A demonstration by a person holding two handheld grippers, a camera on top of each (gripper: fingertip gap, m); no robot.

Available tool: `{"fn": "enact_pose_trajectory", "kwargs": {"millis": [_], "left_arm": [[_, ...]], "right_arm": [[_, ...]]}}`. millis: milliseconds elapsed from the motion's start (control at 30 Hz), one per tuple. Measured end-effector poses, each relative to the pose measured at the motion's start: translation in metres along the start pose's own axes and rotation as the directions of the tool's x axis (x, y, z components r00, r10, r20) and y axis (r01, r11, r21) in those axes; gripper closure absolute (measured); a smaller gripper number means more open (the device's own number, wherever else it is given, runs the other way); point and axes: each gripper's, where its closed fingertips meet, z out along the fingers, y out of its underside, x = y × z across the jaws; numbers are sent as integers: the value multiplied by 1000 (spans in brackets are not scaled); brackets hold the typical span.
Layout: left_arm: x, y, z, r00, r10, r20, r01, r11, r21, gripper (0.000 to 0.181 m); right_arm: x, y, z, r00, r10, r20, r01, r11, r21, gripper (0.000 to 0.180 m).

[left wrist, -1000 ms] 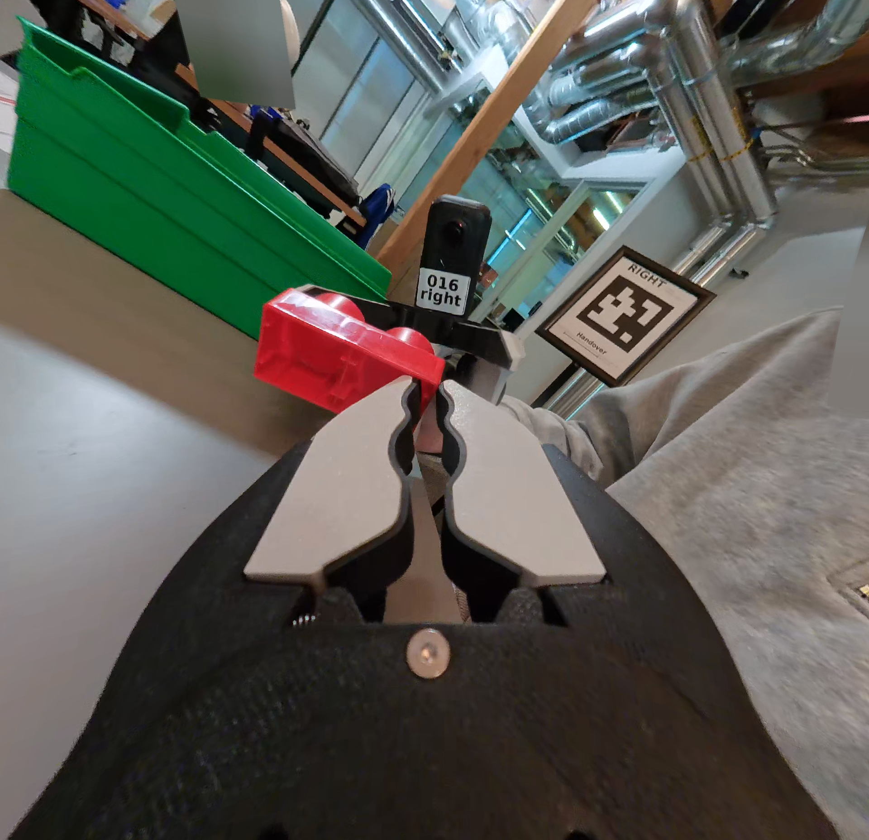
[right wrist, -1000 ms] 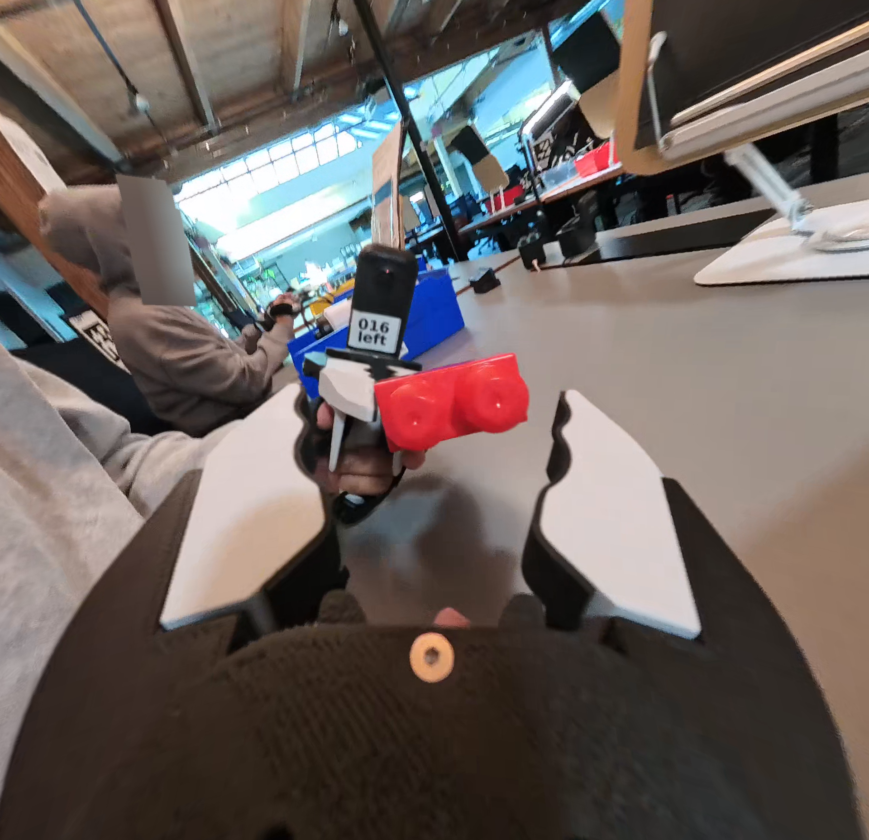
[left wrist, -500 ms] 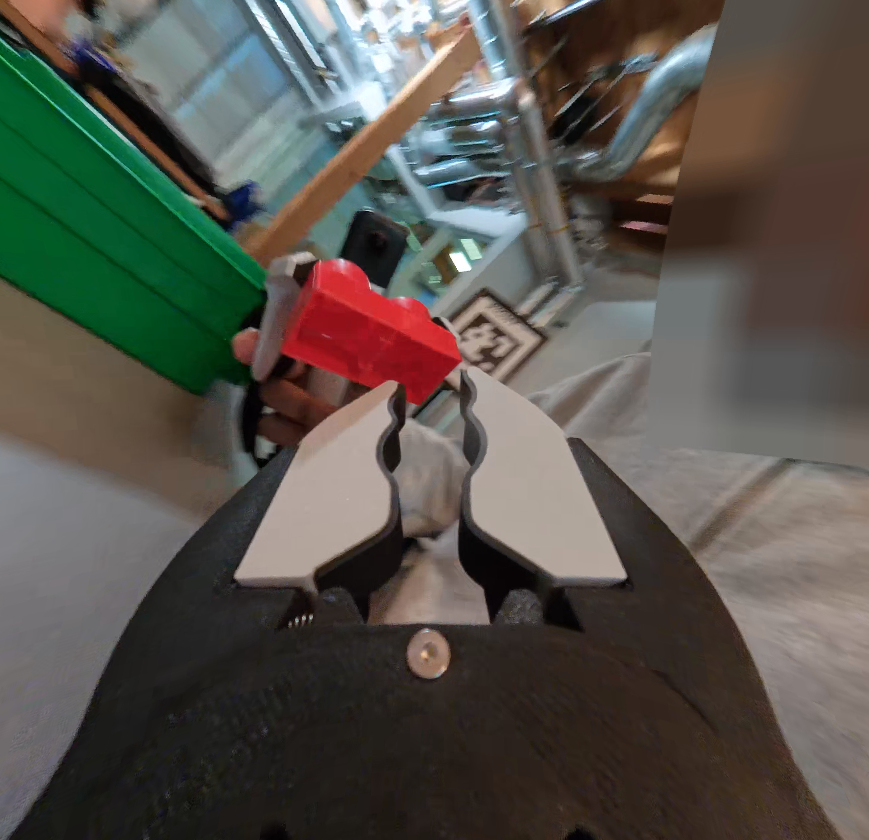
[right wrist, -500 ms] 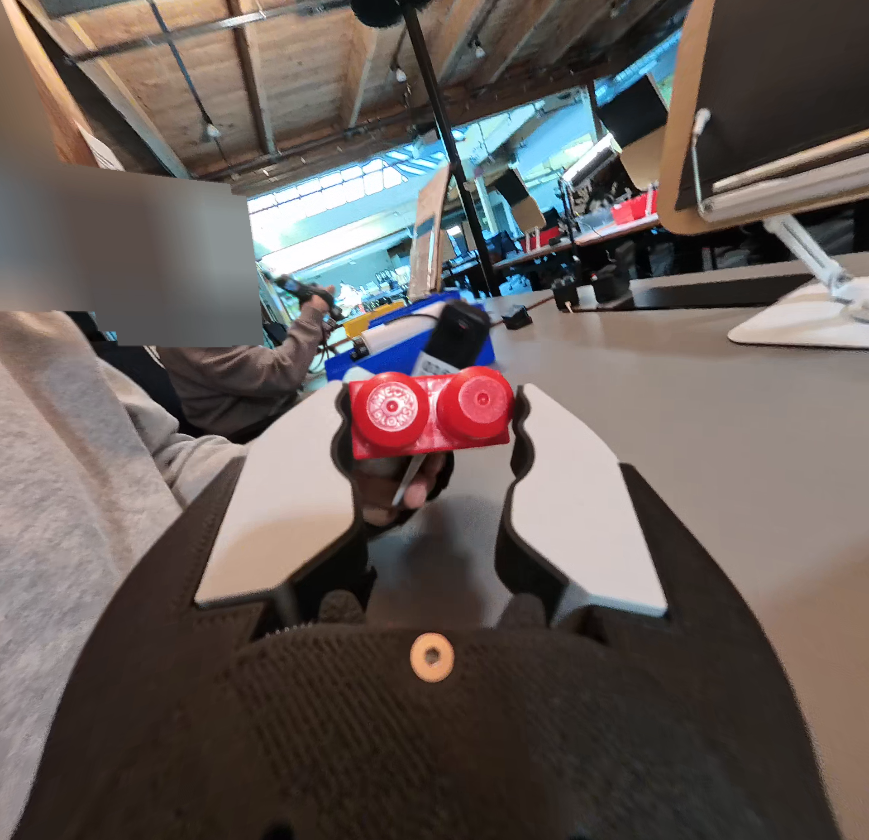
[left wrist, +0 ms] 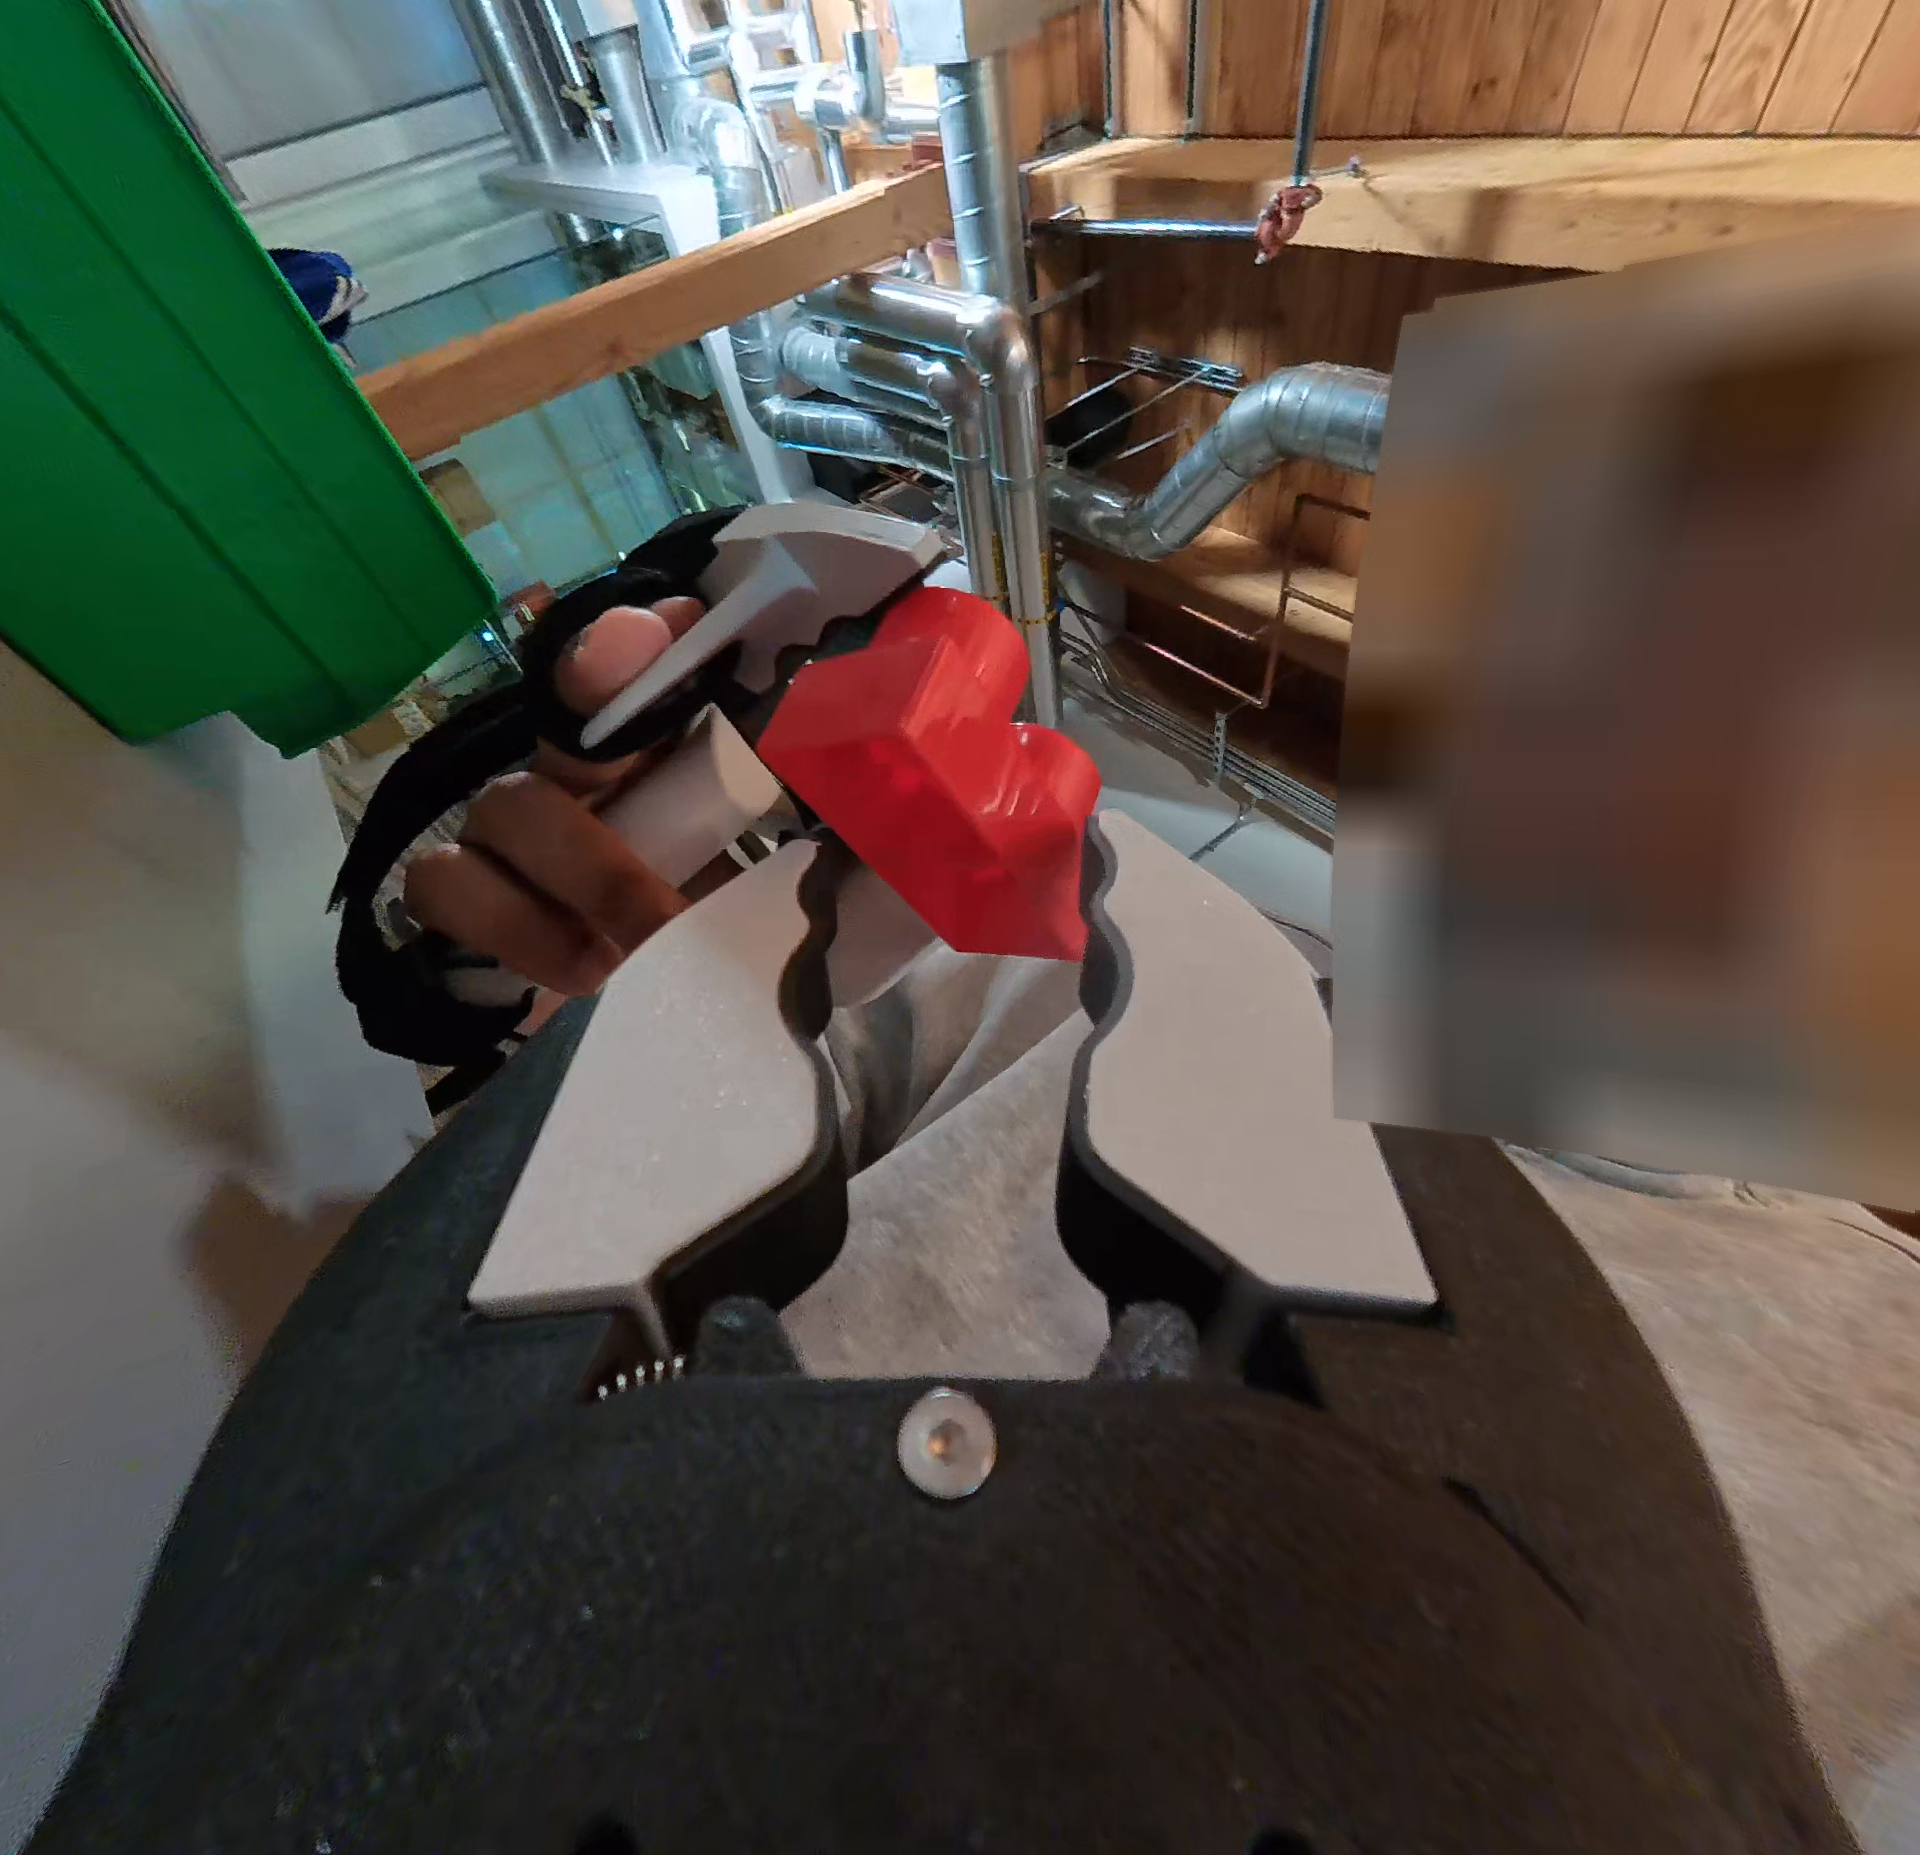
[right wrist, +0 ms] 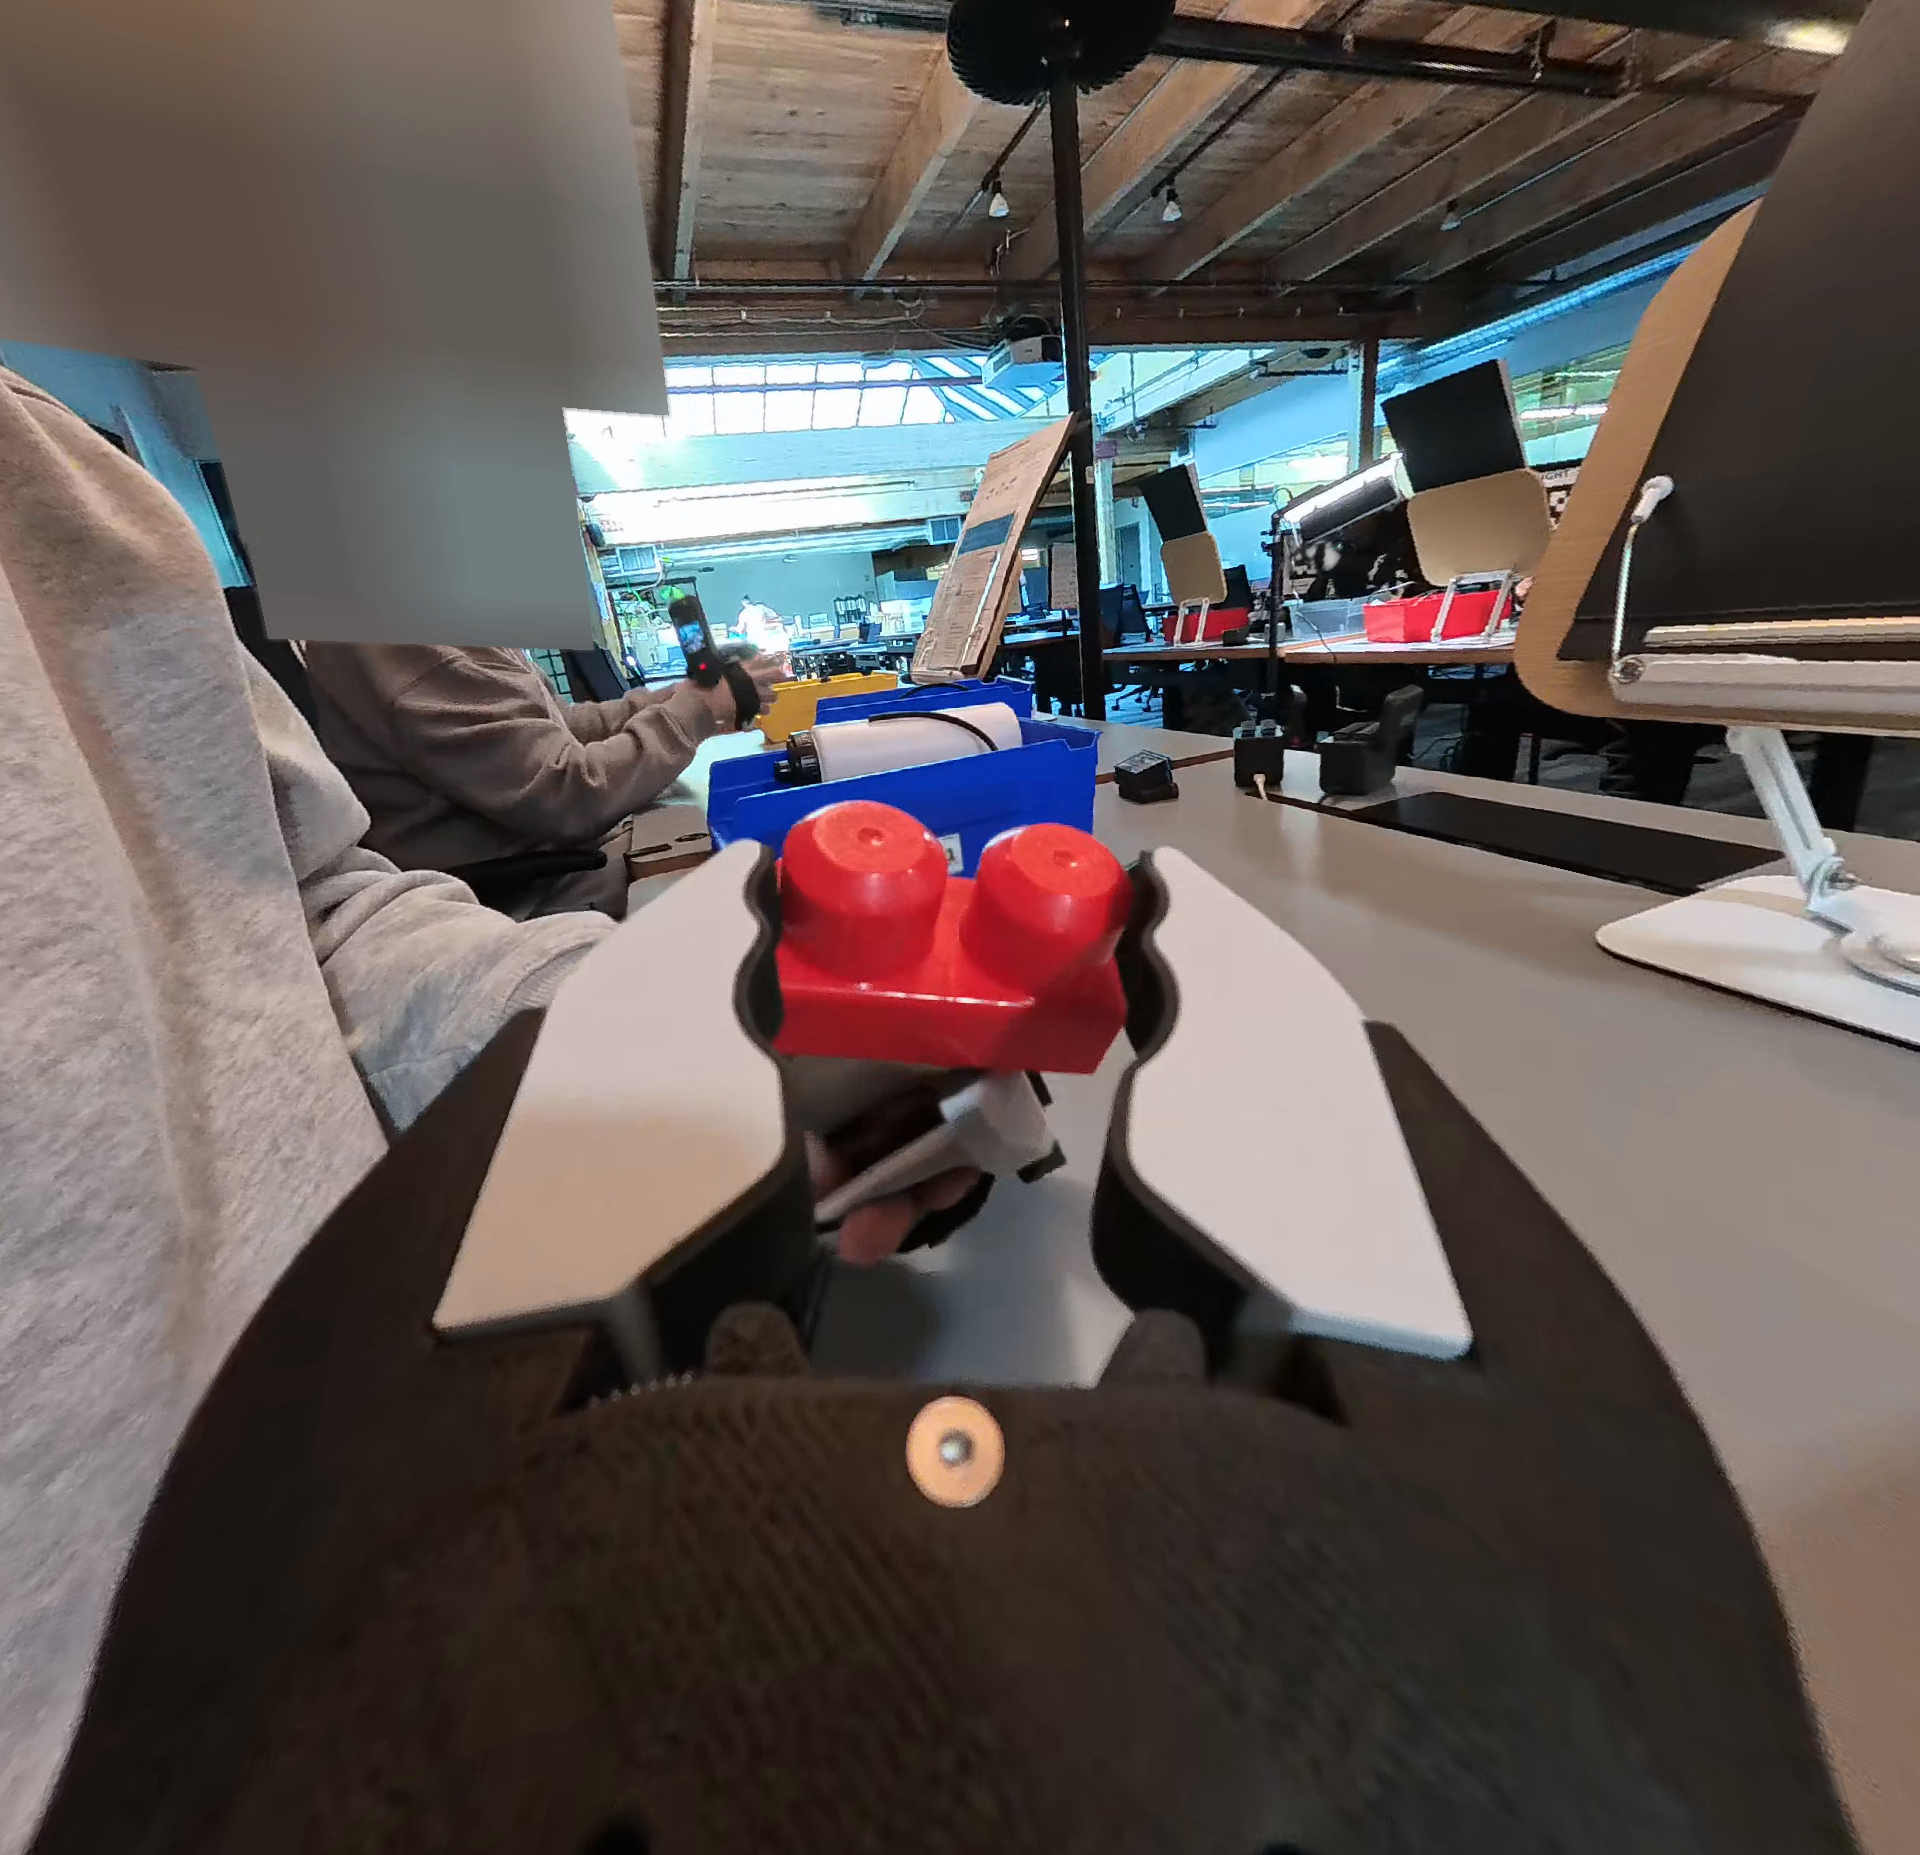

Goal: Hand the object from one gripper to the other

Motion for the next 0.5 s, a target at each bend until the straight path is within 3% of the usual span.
{"fn": "enact_pose_trajectory", "kwargs": {"millis": [133,267,367,500], "left_arm": [[-6,-5,-1,999,-50,-3,50,997,51,111],[5,-8,-1,993,-72,-91,79,995,69,124],[3,-10,-3,996,-50,-68,56,995,79,137],[2,-13,-6,997,-41,-58,46,995,93,140]], "right_arm": [[-2,-5,0,1000,14,3,-14,999,41,114],[-4,-1,3,1000,-6,4,6,1000,20,114],[-3,1,3,1000,-15,-7,15,1000,12,114],[-1,1,2,1000,-12,-9,12,1000,6,114]]}}
